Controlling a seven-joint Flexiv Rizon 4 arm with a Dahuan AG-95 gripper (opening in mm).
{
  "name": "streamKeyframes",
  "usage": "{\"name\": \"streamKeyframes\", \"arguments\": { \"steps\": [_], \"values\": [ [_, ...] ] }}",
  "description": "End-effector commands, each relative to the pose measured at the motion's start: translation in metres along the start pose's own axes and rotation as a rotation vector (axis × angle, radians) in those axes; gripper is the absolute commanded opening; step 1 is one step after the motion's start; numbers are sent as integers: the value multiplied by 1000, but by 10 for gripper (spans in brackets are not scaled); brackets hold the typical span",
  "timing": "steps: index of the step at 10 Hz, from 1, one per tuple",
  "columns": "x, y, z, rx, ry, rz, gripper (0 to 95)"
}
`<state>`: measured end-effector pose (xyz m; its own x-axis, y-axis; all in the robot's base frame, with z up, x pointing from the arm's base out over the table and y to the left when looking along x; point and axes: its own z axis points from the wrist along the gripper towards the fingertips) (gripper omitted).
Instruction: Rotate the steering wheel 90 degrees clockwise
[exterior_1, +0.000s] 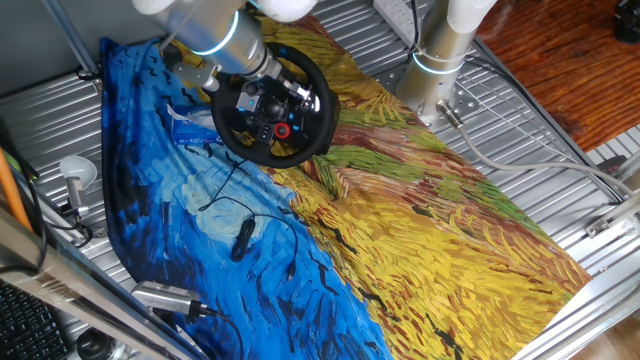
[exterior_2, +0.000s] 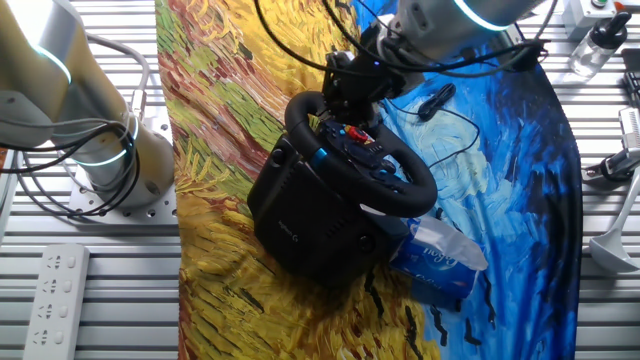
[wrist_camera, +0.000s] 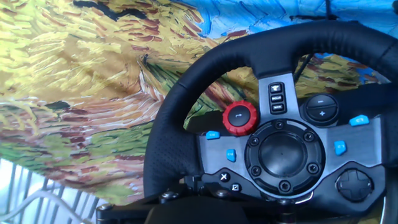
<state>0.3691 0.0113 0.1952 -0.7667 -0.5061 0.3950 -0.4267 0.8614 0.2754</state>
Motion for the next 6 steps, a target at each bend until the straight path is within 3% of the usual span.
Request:
{"name": "streamKeyframes", "arguments": {
  "steps": [1,6],
  "values": [
    [2,0,1,1,-4,-18,0],
    [2,0,1,-12,-8,-22,0]
  ]
}}
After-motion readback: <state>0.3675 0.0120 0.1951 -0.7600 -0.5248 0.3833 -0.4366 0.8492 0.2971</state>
